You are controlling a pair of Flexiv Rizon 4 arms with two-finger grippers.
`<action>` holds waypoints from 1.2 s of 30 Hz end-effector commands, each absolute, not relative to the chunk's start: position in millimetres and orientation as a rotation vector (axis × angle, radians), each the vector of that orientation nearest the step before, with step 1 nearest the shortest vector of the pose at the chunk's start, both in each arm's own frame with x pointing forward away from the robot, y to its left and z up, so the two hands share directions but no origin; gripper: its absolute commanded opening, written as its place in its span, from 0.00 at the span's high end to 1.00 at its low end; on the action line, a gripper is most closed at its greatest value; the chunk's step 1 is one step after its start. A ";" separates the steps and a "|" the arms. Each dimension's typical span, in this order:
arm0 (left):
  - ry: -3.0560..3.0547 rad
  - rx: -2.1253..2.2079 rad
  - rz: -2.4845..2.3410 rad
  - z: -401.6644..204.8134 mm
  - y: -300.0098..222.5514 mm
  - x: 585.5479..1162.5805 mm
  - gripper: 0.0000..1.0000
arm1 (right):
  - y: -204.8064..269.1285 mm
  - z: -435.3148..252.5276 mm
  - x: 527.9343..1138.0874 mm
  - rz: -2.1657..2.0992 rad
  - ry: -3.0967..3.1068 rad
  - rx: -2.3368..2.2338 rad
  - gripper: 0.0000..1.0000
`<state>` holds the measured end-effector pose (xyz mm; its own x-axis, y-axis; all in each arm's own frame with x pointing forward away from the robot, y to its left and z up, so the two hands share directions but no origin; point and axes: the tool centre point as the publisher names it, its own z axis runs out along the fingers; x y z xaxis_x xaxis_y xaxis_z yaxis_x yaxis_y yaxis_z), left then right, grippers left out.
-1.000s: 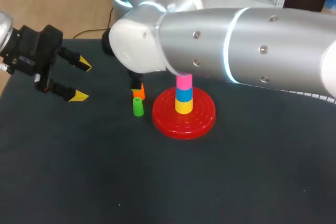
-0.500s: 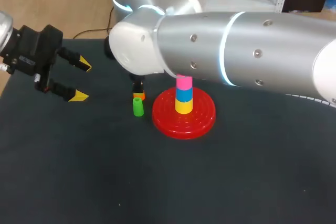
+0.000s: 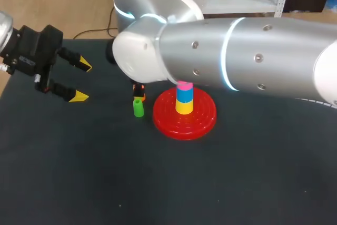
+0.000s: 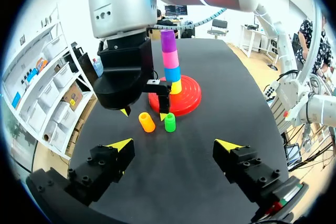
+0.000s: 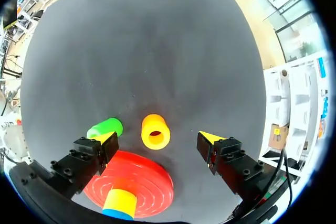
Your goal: Pick up and stack the cylinders on the red base in this order: pink,purple,orange,green
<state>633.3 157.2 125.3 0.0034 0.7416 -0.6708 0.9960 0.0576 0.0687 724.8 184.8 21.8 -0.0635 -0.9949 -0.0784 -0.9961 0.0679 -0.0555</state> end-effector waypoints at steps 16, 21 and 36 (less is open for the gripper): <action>1.791 1.736 -0.598 124.8 157.6 633.1 0.00 | 186.5 16.5 728.6 0.018 2.213 -2.077 0.00; 1.791 1.736 -0.598 124.8 157.6 633.1 0.00 | 187.5 15.3 728.1 0.022 2.214 -2.077 0.00; 1.791 1.736 -0.598 124.8 157.6 633.1 0.00 | 188.5 12.2 727.3 0.023 2.219 -2.083 1.00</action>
